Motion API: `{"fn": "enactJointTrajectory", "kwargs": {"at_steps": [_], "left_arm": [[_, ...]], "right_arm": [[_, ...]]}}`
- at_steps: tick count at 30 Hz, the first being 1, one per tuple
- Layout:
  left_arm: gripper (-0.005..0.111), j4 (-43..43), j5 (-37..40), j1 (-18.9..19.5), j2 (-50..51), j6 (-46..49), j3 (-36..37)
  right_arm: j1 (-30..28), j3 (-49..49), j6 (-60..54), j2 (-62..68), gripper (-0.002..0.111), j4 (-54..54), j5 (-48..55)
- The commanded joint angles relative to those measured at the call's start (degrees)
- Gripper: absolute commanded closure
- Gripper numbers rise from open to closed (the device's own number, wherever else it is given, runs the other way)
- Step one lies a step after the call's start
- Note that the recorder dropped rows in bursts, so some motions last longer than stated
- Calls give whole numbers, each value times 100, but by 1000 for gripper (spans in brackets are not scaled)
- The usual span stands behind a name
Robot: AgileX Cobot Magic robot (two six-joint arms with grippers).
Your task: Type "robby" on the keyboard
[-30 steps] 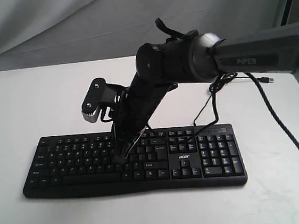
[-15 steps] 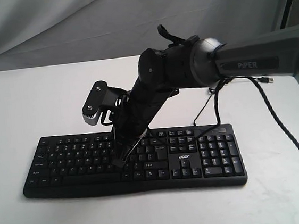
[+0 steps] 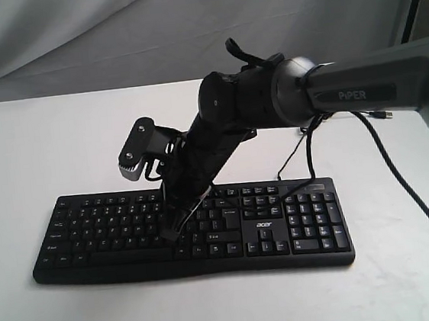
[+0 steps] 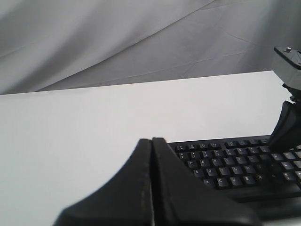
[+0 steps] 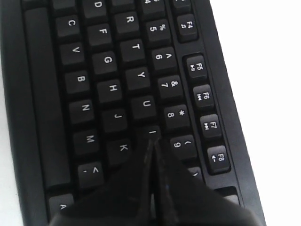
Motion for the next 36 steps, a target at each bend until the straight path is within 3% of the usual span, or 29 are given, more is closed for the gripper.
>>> {"fn": "enactJointTrajectory", "kwargs": {"at_steps": [1,36], "left_arm": [[107,27,-31,-36,-20,-16,25],[107,27,-31,-36,-20,-16,25]], "right_arm": [[-13,40,-60,-14,108,35,46],[-13,95,-189,86,108,13,-78]]}}
